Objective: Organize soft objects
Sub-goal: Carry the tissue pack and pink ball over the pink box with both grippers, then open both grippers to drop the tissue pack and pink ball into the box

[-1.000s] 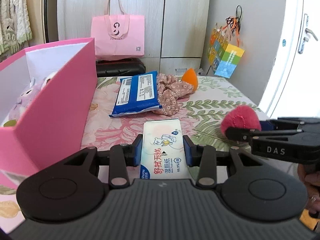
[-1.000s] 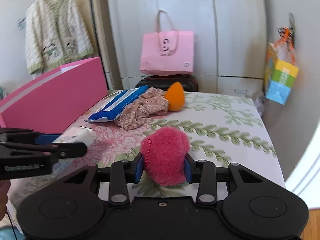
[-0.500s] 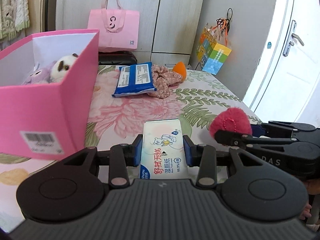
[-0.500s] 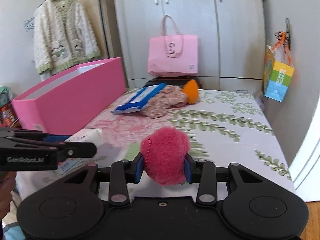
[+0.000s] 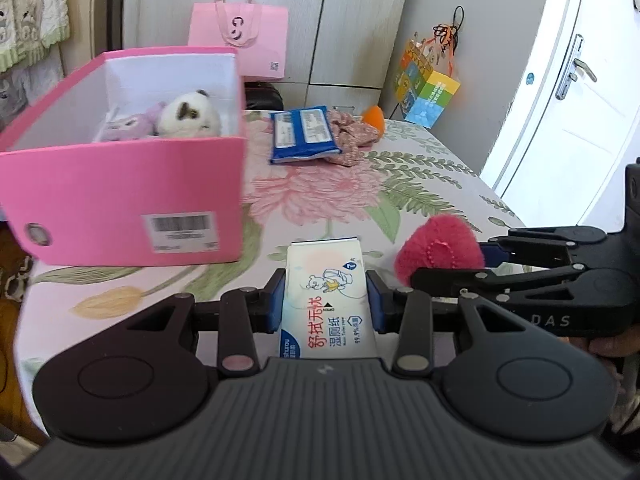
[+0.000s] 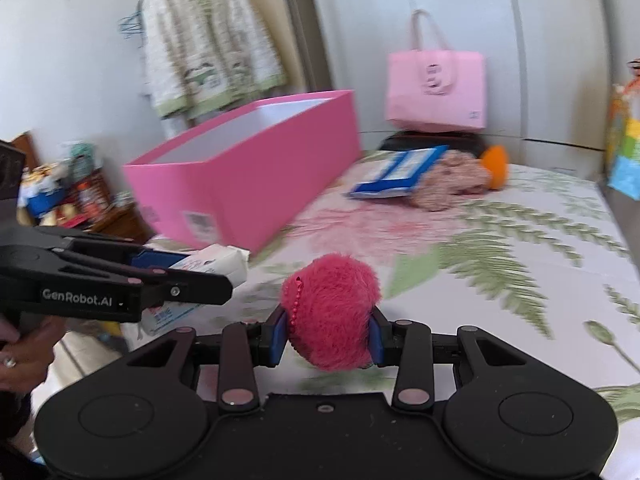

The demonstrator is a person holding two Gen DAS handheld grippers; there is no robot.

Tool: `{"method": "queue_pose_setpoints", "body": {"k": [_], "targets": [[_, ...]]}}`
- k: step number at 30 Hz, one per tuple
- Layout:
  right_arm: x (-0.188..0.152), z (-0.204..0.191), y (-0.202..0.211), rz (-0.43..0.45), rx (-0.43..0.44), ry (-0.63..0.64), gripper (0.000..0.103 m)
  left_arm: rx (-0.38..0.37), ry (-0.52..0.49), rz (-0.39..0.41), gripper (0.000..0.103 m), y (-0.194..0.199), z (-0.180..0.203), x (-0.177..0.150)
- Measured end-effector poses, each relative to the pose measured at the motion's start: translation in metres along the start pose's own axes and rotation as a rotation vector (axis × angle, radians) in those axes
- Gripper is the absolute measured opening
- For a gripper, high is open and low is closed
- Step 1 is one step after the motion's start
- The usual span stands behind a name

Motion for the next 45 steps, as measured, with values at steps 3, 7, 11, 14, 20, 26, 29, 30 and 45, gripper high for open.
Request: {"method": "queue_pose_setpoints", "body": {"k": [3, 7, 11, 14, 20, 26, 29, 30, 45], "targets": [[0.004, -0.02, 0.001, -0.011, 0.045, 0.035, 0.044, 0.017, 0.004, 0.005, 0.039, 0.016, -0.012, 0.0], [0.011, -0.049, 0.001, -0.025, 0.089, 0.092, 0.044, 0.039, 0.002, 0.015, 0.039, 0.036, -0.026, 0.002], [0.022, -0.071, -0.001, -0.03, 0.128, 0.14, 0.044, 0.089, -0.008, 0.046, 0.039, 0.054, -0.039, 0.009], [0.033, -0.088, -0.001, -0.021, 0.149, 0.17, 0.044, 0.095, -0.003, 0.072, 0.039, 0.066, -0.046, 0.018], [0.064, -0.115, -0.002, 0.025, 0.184, 0.238, 0.044, 0.104, 0.001, 0.153, 0.039, 0.08, -0.062, 0.04], [0.1, -0.117, -0.018, 0.085, 0.151, 0.261, 0.044, 0.062, 0.062, 0.23, 0.039, 0.082, -0.09, 0.069], [0.118, -0.11, -0.027, 0.121, 0.133, 0.246, 0.045, 0.083, 0.064, 0.271, 0.039, 0.077, -0.104, 0.082], [0.124, -0.106, -0.031, 0.128, 0.133, 0.239, 0.045, 0.083, 0.064, 0.277, 0.039, 0.072, -0.109, 0.087], [0.187, -0.086, -0.136, 0.009, 0.144, 0.209, 0.045, 0.153, 0.167, 0.081, 0.039, -0.031, -0.182, 0.123]]}}
Point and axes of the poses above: each gripper's, at about its wrist camera, not at the fingertips, and y roughly against the way its jaws point, z to its right, x to its top, the point moved 8 cm from there along -y, roughly the way its jaws point, and after that the axes turned 8 degrees about -y, right-handed, at the moved point
